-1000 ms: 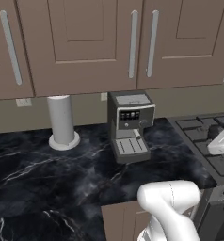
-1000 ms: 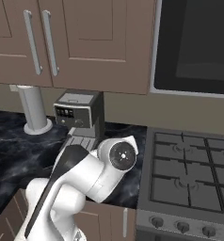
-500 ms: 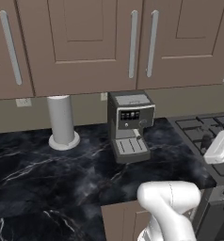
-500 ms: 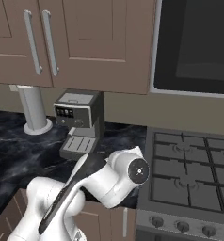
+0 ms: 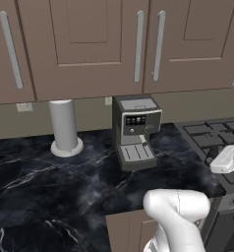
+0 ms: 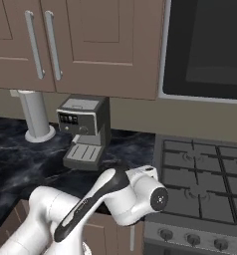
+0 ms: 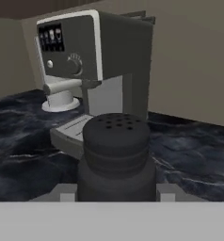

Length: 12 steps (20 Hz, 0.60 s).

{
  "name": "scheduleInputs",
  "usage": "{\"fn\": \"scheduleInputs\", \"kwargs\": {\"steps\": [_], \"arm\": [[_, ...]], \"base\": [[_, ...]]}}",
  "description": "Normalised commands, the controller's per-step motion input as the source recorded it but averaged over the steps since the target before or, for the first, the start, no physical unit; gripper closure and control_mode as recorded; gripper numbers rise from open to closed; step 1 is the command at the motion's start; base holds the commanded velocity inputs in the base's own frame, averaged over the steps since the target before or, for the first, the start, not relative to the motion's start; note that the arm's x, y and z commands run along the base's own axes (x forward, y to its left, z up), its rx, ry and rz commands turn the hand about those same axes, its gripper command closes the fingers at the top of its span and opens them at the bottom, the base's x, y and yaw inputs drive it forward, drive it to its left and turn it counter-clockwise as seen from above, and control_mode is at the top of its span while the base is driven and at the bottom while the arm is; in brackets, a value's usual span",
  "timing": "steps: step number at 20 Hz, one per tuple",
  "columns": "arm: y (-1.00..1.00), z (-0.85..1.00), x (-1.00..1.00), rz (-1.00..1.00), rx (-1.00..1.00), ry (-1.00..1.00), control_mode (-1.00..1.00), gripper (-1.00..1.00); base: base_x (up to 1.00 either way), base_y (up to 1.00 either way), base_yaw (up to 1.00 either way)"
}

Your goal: Take 2 condiments from the cabinet and move them on the counter near the stove.Make sure the condiments are lined up with each other, next to each other.

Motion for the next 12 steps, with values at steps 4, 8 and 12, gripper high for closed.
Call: {"fn": "scheduleInputs", "kwargs": {"steps": [4,8,12], "arm": [[-0.16,-0.33,0.26,0.0,0.1,0.0,-1.0,1.0],[-0.12,-0.44,0.26,0.0,-0.01,-0.02,-1.0,1.0],[-0.13,-0.3,0.2,0.0,-0.04,-0.04,-1.0,1.0]], "base": [[0.0,0.0,0.0],[0.0,0.0,0.0],[0.0,0.0,0.0]]}}
